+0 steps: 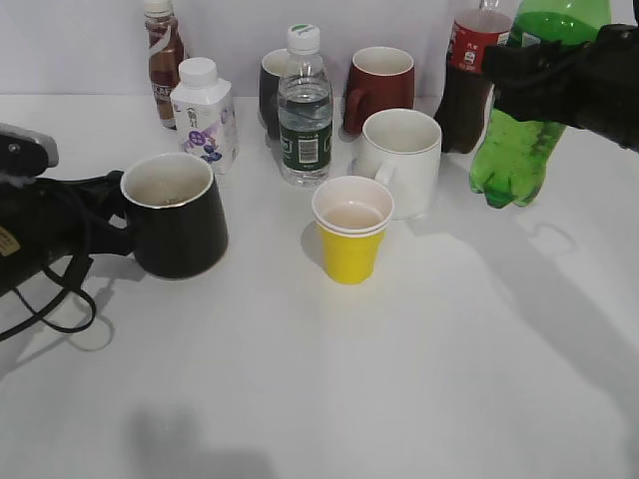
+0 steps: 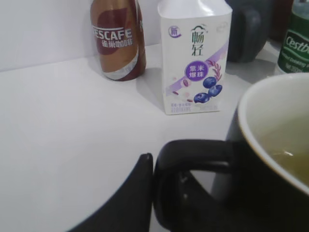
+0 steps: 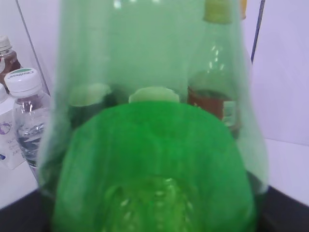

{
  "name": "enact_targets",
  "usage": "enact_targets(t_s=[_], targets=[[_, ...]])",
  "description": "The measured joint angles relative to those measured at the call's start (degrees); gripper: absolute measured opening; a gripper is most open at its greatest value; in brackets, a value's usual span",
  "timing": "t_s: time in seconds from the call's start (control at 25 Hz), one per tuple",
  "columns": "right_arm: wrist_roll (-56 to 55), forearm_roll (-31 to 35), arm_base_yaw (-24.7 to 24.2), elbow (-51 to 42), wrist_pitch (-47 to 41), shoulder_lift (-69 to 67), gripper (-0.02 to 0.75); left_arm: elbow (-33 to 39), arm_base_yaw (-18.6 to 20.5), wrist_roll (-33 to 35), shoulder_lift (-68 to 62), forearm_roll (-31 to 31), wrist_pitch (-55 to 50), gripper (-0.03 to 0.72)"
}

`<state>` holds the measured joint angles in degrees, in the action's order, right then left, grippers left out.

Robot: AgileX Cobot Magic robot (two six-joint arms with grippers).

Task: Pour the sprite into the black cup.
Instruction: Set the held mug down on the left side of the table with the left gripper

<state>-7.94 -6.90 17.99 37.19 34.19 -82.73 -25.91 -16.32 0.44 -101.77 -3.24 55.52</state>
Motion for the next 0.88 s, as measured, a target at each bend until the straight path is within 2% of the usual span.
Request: enact_targets(t_s=[0.36, 0.88], targets=[[0.0, -0.1, 0.0, 0.0, 0.1, -0.1, 0.430, 0.1, 0.0, -0.7, 0.0, 0.0, 1.6, 0.172], [0.0, -0.1, 0.0, 0.0, 0.1, -0.1, 0.430, 0.1, 0.0, -0.8, 1.2, -0.1, 1.1, 0.203]])
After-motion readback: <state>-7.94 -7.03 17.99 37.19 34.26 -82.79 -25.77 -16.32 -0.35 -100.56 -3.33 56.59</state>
